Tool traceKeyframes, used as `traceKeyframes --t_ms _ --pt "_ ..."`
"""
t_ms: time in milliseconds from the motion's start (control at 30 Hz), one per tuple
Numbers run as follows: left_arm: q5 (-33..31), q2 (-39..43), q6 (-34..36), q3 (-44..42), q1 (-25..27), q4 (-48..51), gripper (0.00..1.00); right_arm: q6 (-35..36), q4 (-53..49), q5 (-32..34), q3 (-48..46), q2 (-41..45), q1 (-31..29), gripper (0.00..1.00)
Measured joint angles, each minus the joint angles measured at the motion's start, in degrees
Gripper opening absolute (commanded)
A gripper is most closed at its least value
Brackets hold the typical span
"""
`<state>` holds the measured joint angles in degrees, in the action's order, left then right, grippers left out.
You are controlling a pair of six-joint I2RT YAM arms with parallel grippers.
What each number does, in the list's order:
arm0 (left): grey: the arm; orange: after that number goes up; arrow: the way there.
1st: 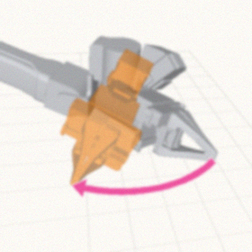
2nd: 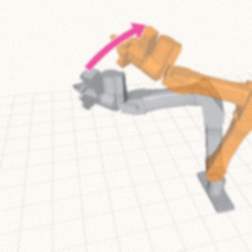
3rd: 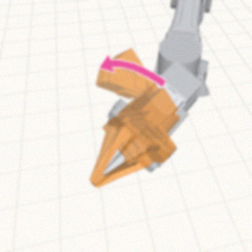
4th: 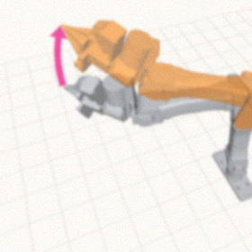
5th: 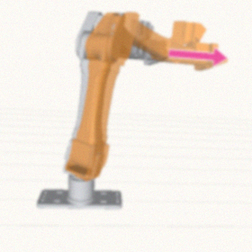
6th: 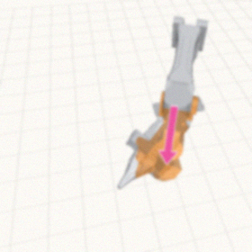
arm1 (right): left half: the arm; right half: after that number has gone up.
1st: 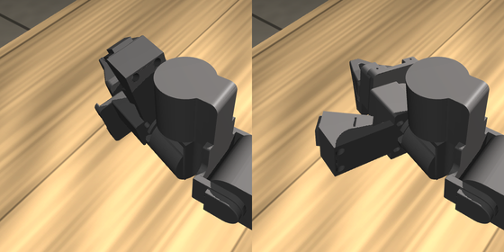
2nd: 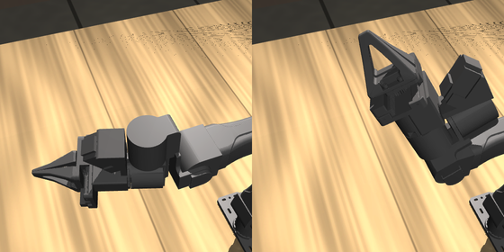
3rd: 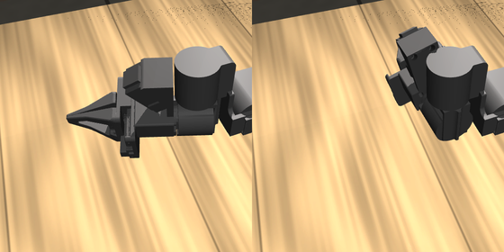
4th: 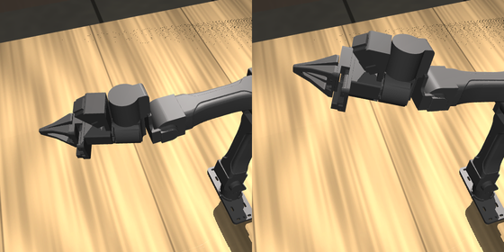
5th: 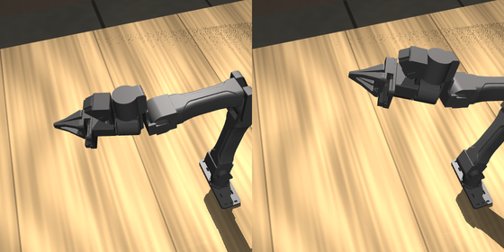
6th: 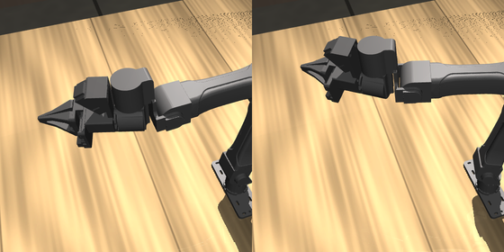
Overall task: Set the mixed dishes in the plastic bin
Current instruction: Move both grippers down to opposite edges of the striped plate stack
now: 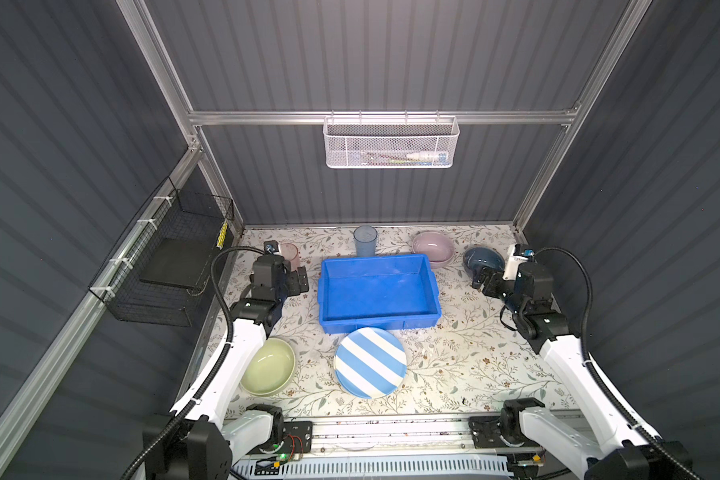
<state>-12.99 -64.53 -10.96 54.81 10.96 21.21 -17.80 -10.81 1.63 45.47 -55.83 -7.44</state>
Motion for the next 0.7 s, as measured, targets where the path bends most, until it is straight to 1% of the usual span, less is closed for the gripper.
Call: traceKeyframes --t_ms 100,200,367,467,567,700 --pt "5.68 1.29 -1.73 3.65 0.22 9.51 0.98 -0.63 -5.92 -3.04 2.05 -0.66 -3.17 0.97" --pt "11.37 2.58 -2.08 5.29 0.74 18.16 0.96 -1.99 -10.91 -6.64 2.62 -1.92 -5.86 0.97" --pt "19.78 4.76 -3.39 5.46 1.46 27.87 0.91 -4.92 -16.13 -10.67 1.77 -1.68 -10.86 0.94" --pt "23.71 6.45 -4.61 5.46 1.73 30.58 0.86 -6.93 -16.98 -13.11 -0.26 -0.37 -13.51 0.91" --pt "26.82 8.15 -6.6 4.48 1.77 31.19 0.79 -9.01 -17.64 -14.69 -1.81 0.33 -15.89 0.88" --pt "30.67 11.13 -10.93 -2.14 2.6 29.66 0.73 -11.39 -17.51 -15.85 -2.73 0.44 -19.23 0.86"
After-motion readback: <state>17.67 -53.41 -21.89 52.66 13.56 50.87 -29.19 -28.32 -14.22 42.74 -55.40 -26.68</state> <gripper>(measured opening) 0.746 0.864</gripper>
